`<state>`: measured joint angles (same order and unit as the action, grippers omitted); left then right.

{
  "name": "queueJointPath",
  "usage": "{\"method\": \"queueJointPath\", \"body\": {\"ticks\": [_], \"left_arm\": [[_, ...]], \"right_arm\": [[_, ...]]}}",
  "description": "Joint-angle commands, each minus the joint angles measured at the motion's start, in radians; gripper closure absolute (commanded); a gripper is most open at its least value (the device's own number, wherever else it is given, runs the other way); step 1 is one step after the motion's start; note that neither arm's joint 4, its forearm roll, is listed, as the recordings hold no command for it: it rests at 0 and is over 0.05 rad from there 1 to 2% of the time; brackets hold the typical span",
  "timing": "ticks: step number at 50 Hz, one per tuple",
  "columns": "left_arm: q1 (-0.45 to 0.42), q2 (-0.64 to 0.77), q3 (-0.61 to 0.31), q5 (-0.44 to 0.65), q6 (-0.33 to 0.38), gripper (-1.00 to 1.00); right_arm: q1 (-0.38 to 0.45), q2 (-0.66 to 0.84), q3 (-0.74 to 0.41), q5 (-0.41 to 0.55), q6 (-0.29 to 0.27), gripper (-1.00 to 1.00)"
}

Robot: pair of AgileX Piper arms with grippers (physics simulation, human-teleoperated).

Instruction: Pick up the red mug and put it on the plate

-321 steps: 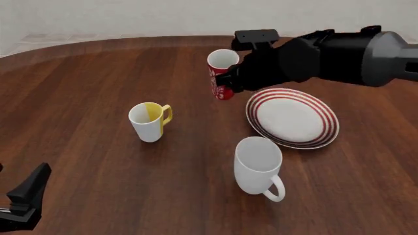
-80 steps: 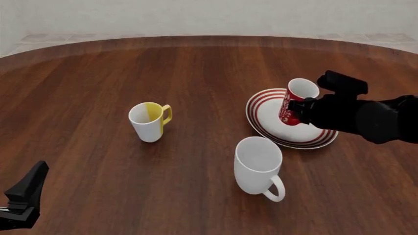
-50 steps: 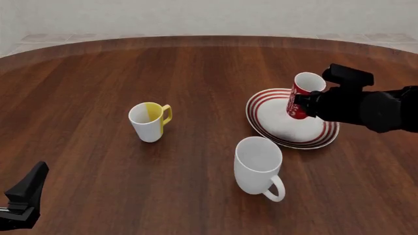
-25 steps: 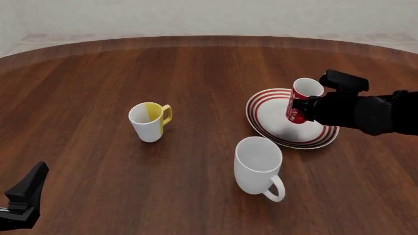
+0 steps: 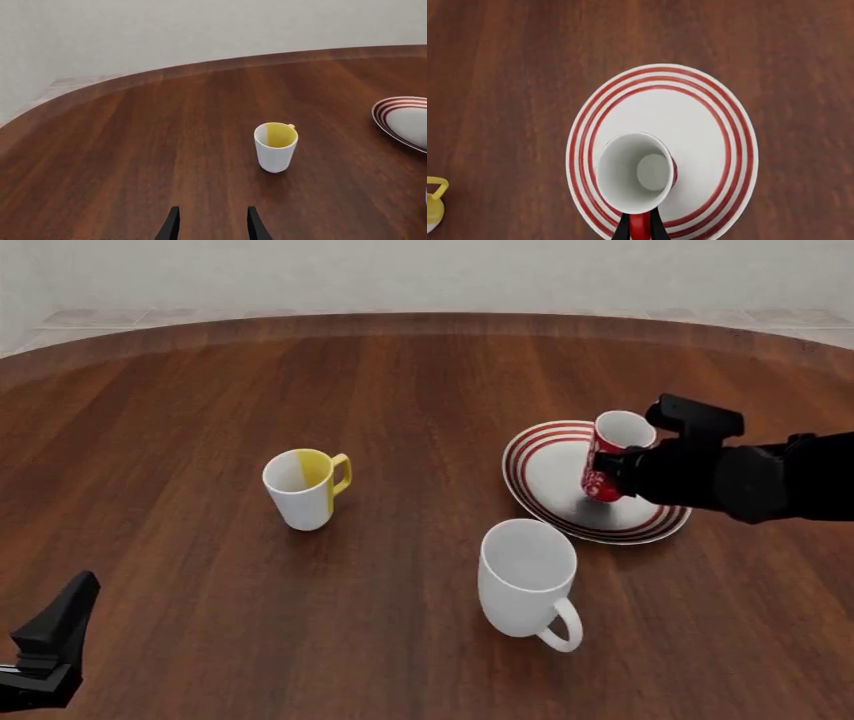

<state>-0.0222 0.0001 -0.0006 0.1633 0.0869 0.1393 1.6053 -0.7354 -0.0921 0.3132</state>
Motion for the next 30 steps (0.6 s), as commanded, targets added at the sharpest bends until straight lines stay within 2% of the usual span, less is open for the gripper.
{"method": "queueJointPath", "body": {"ticks": [1,30], "left_arm": [[0.0,0.0,0.0,0.002,0.002,-1.0],[0.001,0.0,0.0,0.002,0.0,-1.0]], "right_arm": [[0.003,0.007,0.002,-0.009,0.007,1.0],[0.005,0.024,0.012,-0.029,0.007,1.0]]}}
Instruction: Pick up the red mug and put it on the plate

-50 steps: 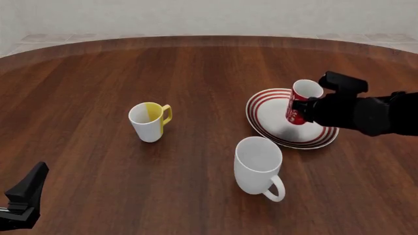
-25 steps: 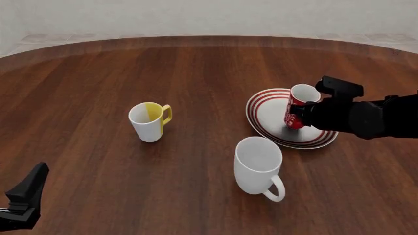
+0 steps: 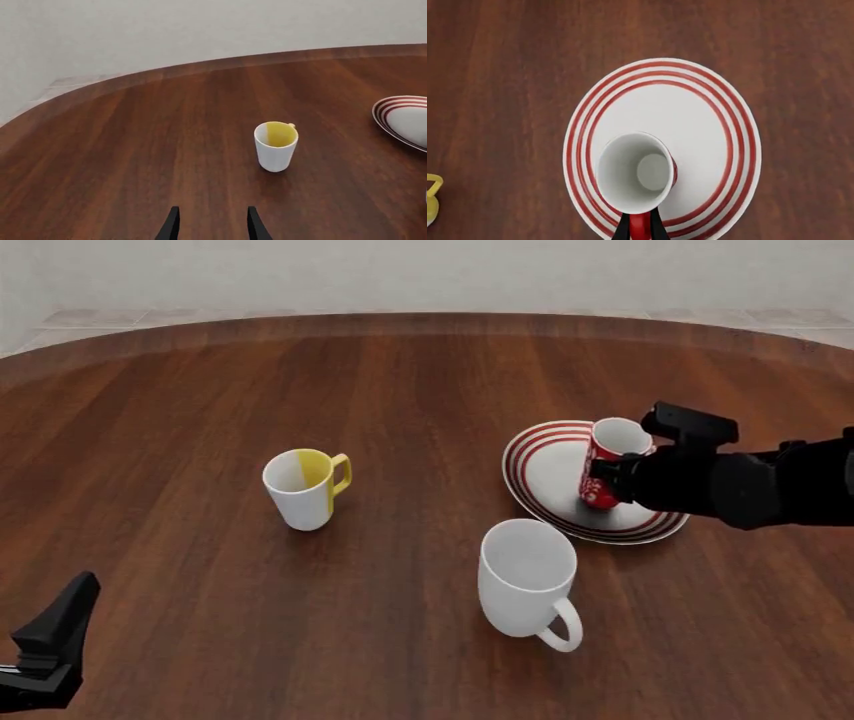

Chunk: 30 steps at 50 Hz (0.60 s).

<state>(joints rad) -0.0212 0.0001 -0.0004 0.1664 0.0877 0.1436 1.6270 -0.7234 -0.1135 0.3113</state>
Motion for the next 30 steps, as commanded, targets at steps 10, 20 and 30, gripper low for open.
{"method": "queueJointPath", "body": {"ticks": [10,20,30], "left_arm": [[0.0,0.0,0.0,0.002,-0.001,-1.0],[0.0,0.0,0.0,0.004,-0.002,-1.0],[0.001,0.0,0.0,0.005,-0.003,-1.0]], "right_arm": [[0.001,0.008,0.006,-0.015,0.01,1.0],[0.009,0.017,0.014,-0.024,0.012,1.0],[0.008,0.018,0.016,-0.025,0.012,1.0]]}}
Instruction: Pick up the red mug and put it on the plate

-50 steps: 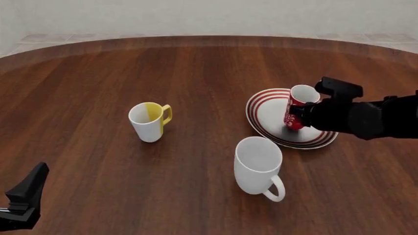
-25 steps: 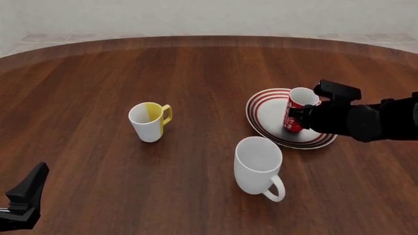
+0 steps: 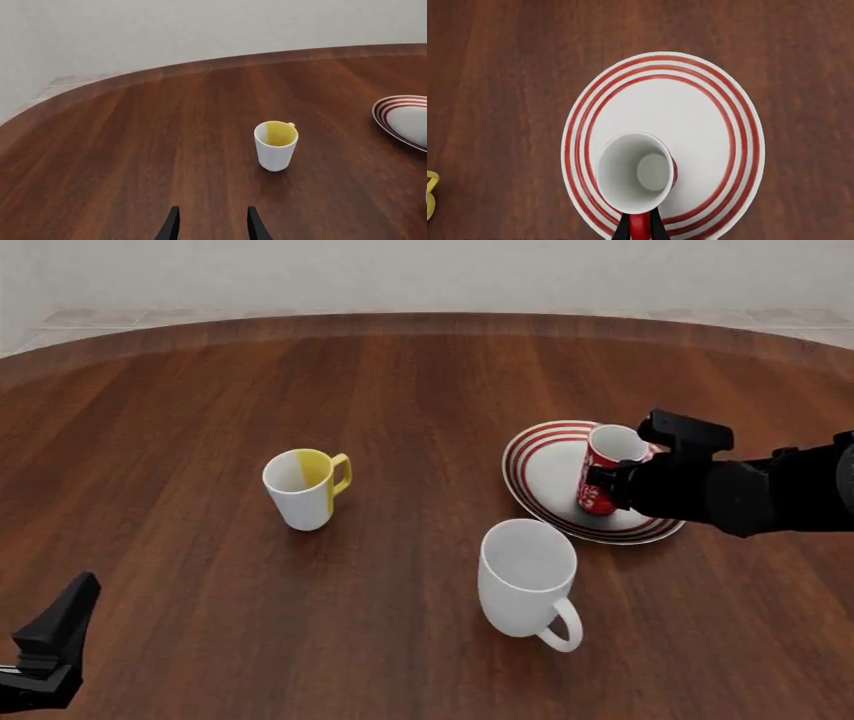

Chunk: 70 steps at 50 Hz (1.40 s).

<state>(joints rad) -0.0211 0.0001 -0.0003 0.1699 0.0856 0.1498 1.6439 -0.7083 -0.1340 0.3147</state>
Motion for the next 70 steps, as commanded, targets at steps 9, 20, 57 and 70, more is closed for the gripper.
{"method": "queueJointPath", "body": {"ticks": [9,20,57,70], "left_arm": [[0.0,0.0,0.0,0.001,0.0,-1.0],[-0.001,0.0,0.0,-0.002,0.001,-1.0],[-0.001,0.0,0.0,-0.003,0.0,-1.0],[-0.003,0.0,0.0,-0.001,0.0,-1.0]], "right_arm": [[0.001,0.003,0.002,-0.005,0.009,1.0],[-0.002,0.004,-0.004,-0.002,0.007,1.0],[-0.007,0.014,-0.011,0.006,0.007,-1.0],[-0.008,-0.005,-0.009,0.012,-0.009,-1.0]]}}
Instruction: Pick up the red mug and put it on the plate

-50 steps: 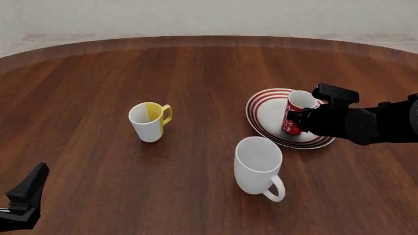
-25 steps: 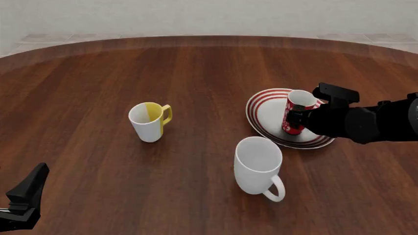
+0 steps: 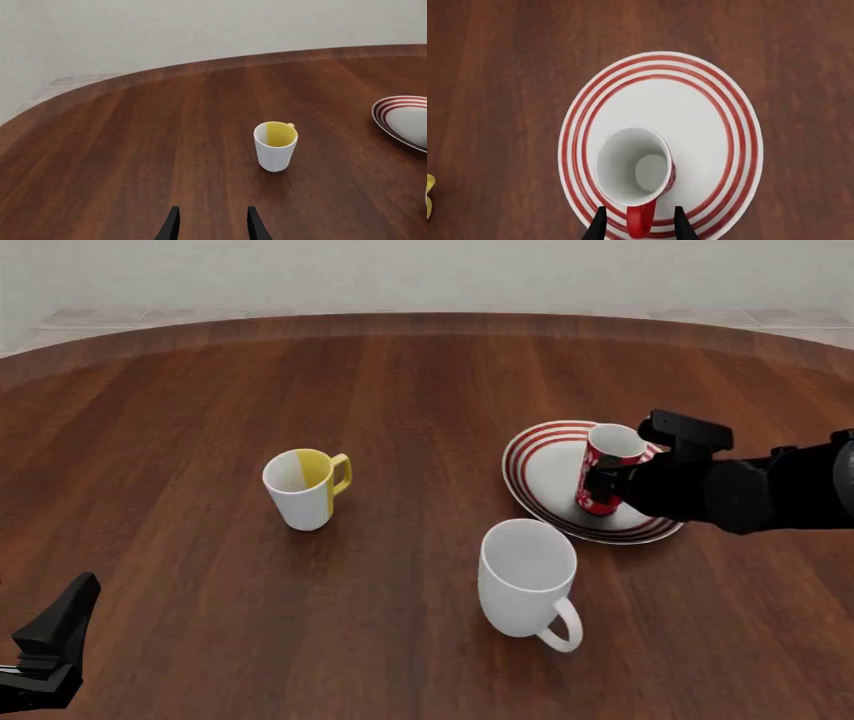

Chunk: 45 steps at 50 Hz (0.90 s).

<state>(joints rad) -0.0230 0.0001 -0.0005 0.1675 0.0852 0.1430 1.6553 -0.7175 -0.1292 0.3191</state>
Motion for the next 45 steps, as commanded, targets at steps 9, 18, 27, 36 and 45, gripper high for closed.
{"method": "queueJointPath", "body": {"ticks": [9,18,27,36,45], "left_arm": [[-0.003,0.0,0.0,0.003,-0.001,-1.0],[-0.005,0.0,0.0,0.003,-0.001,-1.0],[-0.006,0.0,0.0,0.003,-0.001,-1.0],[-0.007,0.0,0.0,0.002,-0.001,-1.0],[-0.007,0.0,0.0,0.001,0.0,-1.0]], "right_arm": [[0.018,-0.09,0.001,0.051,-0.043,-1.0],[0.024,-0.129,-0.005,0.077,-0.053,-1.0],[0.026,-0.156,-0.02,0.104,-0.06,-1.0],[0.025,-0.208,-0.049,0.157,-0.078,-1.0],[0.03,-0.283,-0.098,0.236,-0.108,-1.0]]}}
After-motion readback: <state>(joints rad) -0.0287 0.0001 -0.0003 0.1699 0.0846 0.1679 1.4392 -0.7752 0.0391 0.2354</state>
